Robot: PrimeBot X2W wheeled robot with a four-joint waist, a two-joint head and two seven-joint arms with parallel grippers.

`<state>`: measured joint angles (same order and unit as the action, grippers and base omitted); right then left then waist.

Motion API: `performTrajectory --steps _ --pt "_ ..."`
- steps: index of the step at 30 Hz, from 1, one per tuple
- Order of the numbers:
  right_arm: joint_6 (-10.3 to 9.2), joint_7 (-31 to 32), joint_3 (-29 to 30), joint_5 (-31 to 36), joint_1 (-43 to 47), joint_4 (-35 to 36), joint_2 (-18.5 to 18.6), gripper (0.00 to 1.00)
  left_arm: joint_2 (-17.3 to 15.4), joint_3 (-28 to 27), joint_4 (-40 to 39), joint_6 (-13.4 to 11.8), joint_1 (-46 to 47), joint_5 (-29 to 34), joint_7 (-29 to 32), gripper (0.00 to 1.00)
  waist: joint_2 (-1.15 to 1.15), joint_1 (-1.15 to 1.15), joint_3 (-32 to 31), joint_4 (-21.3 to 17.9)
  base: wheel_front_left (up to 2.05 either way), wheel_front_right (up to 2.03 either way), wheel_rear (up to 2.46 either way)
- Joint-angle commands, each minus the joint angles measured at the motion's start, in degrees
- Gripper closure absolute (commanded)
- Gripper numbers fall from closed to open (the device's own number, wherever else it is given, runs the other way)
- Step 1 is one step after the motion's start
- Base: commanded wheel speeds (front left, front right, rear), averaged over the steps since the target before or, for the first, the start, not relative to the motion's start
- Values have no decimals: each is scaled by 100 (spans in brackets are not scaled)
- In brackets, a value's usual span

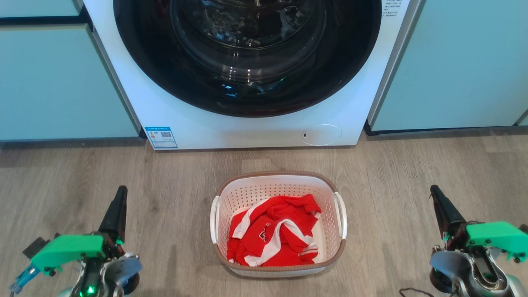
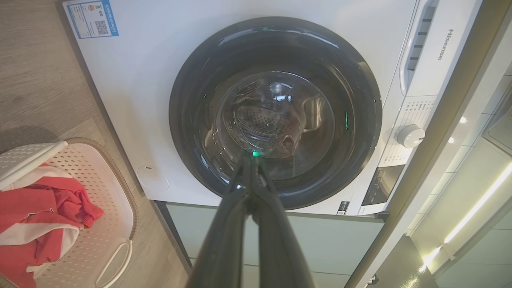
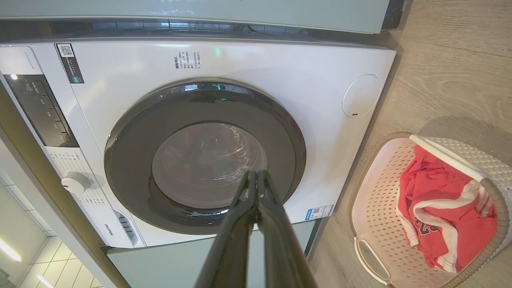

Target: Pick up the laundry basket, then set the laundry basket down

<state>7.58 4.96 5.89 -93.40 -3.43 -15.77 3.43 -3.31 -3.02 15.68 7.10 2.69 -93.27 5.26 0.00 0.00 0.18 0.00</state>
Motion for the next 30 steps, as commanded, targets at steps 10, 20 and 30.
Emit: performTrajectory --steps 10,20,30 --pt "-9 50 -65 18 -264 182 37 100 -26 -257 -167 38 342 33 48 100 0 0 0 0 0 0 0" --pt "-9 63 -48 31 -265 181 26 100 -17 -269 -166 38 343 43 58 100 0 0 0 0 0 0 0" --pt "-9 75 -34 43 -267 180 16 100 -9 -280 -166 38 344 53 67 100 0 0 0 0 0 0 0"
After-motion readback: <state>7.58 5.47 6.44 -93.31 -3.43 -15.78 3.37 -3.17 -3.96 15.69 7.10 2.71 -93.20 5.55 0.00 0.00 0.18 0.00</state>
